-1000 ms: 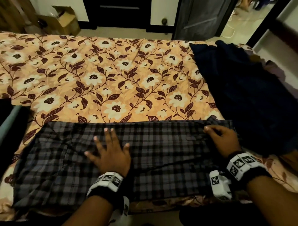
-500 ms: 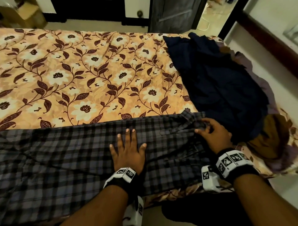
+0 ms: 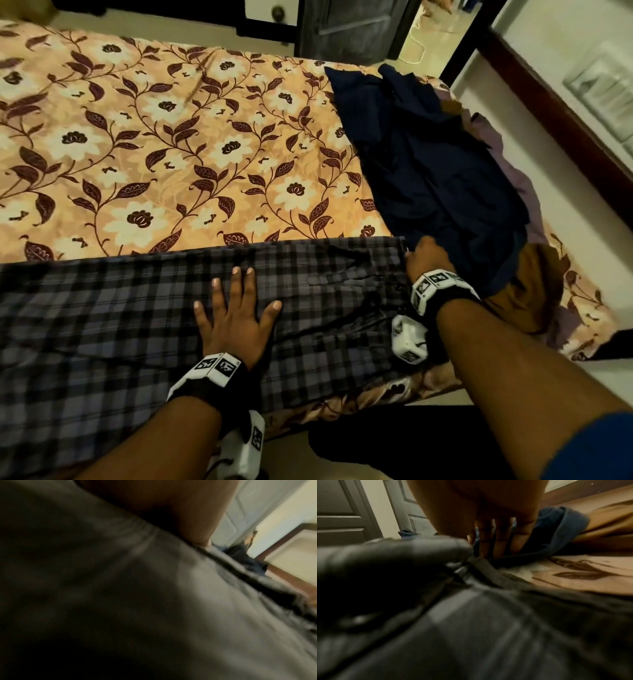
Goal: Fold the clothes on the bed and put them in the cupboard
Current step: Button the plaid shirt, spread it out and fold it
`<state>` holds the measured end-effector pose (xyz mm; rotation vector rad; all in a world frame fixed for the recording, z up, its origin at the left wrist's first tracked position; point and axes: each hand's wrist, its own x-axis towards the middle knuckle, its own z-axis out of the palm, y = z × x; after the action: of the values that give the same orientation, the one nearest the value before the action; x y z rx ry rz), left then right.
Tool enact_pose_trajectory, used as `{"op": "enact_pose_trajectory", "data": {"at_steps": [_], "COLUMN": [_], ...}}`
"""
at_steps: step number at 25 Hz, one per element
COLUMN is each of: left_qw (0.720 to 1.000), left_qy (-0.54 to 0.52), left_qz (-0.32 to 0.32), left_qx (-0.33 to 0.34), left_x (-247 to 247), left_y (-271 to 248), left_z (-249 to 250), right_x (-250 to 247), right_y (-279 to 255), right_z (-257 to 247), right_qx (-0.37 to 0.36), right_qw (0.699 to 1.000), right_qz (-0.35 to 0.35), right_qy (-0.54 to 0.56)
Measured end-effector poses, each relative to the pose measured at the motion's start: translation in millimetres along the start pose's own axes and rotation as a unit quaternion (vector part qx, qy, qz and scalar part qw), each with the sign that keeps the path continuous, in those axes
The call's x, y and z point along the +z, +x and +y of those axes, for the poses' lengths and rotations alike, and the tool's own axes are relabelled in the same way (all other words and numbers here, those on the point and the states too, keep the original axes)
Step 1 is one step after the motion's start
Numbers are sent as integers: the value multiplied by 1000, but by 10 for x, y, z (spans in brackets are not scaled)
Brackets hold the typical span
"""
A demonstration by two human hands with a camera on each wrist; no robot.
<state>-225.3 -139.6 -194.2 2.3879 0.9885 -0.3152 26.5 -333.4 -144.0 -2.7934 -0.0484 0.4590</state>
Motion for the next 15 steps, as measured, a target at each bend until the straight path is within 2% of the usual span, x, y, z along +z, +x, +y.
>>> {"op": "enact_pose_trajectory", "data": {"at_steps": [2,5,7,8,9,11,12,14,15], "left_qw": [1000,999,992,985,979,977,978,982,986], "left_qy": [-15,-7,3,27,55,80,83,60,4], "left_qz": [0,48,64,56,22,-77,-101,-126,-122], "left_qx": [1,23,108,159,194,182,161,127,111], "left_x": [-48,-68,57,135,197,214,176,6,-97], "left_y": [-42,-142,-256,-274,-291,-283,-278,-290,-295], "left_z": [-27,70,332,425,512,621,643,732,781], "right_x": [-90,-157,-95,-9,42,154,158,-9,-96], "right_y": [-43,-285,-424,-420,-427,-323,-295,-407,-488], "right_z": [106,354,599,669,698,713,659,450,333], "right_qx": [11,24,28,34,46,43,47,44,35], "right_qw": [999,991,989,987,984,979,977,972,971], "right_qz": [29,16,-60,-89,-118,-145,-150,-170,-171], "right_qy": [11,127,129,131,126,134,141,153,162]}}
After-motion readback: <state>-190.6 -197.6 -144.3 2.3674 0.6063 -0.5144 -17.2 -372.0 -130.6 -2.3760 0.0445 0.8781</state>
